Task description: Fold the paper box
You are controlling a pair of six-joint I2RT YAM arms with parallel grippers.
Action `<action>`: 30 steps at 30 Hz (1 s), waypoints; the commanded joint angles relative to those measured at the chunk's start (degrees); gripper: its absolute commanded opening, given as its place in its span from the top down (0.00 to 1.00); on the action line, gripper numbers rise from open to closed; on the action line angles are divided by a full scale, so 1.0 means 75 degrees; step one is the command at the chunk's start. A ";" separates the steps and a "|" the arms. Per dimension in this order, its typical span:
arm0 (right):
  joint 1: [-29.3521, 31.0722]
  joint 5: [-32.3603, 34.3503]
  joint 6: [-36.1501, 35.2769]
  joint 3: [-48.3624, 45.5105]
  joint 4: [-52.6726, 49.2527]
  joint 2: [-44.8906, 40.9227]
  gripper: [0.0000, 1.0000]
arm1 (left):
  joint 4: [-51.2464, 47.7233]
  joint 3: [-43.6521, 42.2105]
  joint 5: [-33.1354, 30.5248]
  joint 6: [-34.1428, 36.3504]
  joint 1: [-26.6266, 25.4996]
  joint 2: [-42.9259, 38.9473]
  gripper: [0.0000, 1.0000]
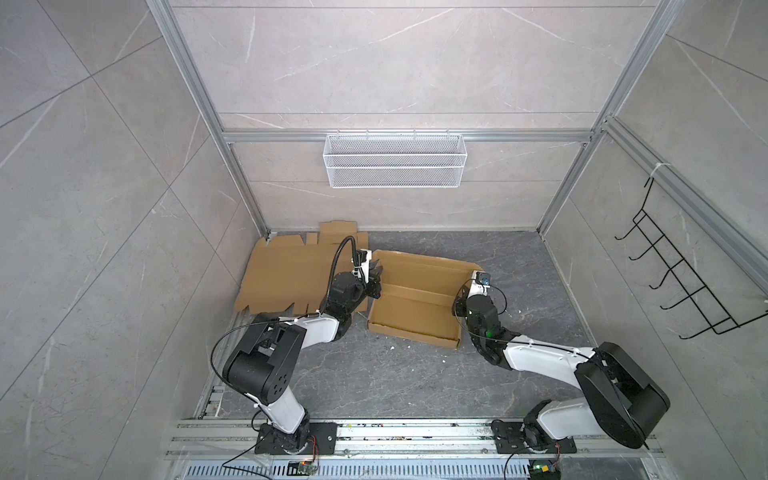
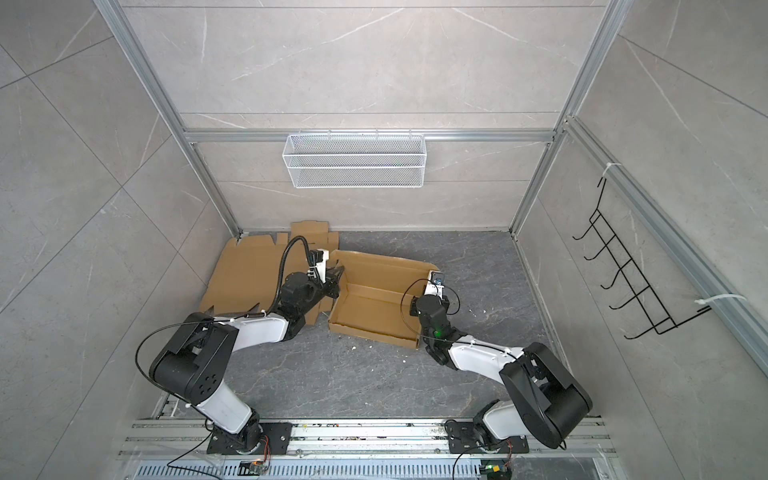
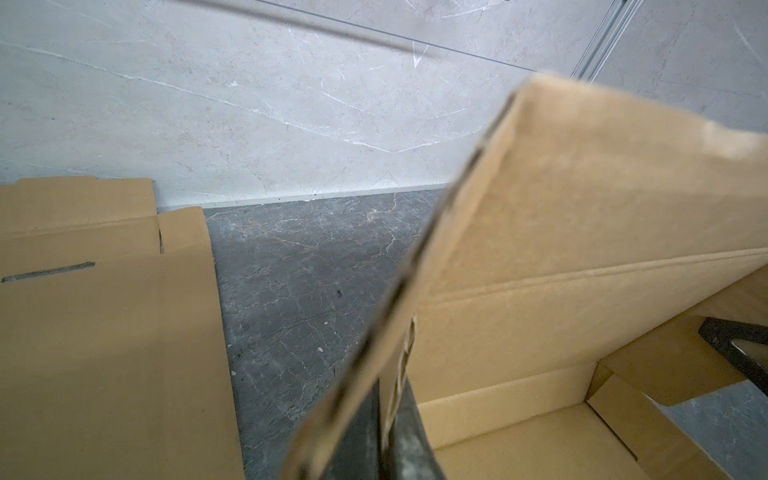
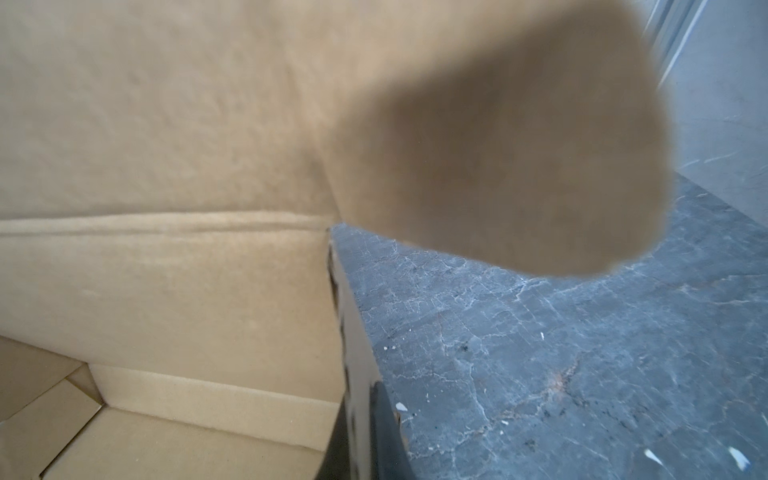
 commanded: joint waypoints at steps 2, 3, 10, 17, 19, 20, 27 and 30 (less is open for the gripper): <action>0.0559 -0.0289 0.0514 -0.0340 0.0006 0.0161 0.97 | 0.0266 -0.0641 0.0712 -0.0401 -0.0382 -0.0045 1.00; 0.0620 -0.0247 0.0554 -0.0404 0.0079 0.0164 0.97 | 0.0380 -0.0735 0.0676 -0.0452 -0.0393 -0.0042 1.00; 0.0837 -0.0089 0.0714 -0.0389 0.0005 0.0141 0.96 | 0.1113 -0.1306 0.0443 -0.0425 -0.0636 0.0008 1.00; 0.1104 0.0040 0.1082 -0.0848 0.0265 0.0259 0.95 | 0.1530 -0.1742 0.0375 -0.0275 -0.0674 0.0123 1.00; 0.1193 0.0051 0.1120 -0.0963 0.0284 0.0203 0.94 | 0.1718 -0.1852 0.0390 -0.0314 -0.0678 0.0208 1.00; 0.1224 0.0060 0.1112 -0.1001 0.0274 0.0158 0.93 | 0.1785 -0.1906 0.0391 -0.0319 -0.0670 0.0241 1.00; 0.1307 0.0063 0.0974 -0.0890 -0.0990 -0.0839 0.78 | 0.2063 -0.2171 0.0251 -0.0172 -0.0712 0.0168 1.00; 0.1302 -0.0161 0.0817 -0.0652 -0.2074 -0.1483 0.69 | 0.2332 -0.2452 0.0135 0.0035 -0.0712 0.0154 1.00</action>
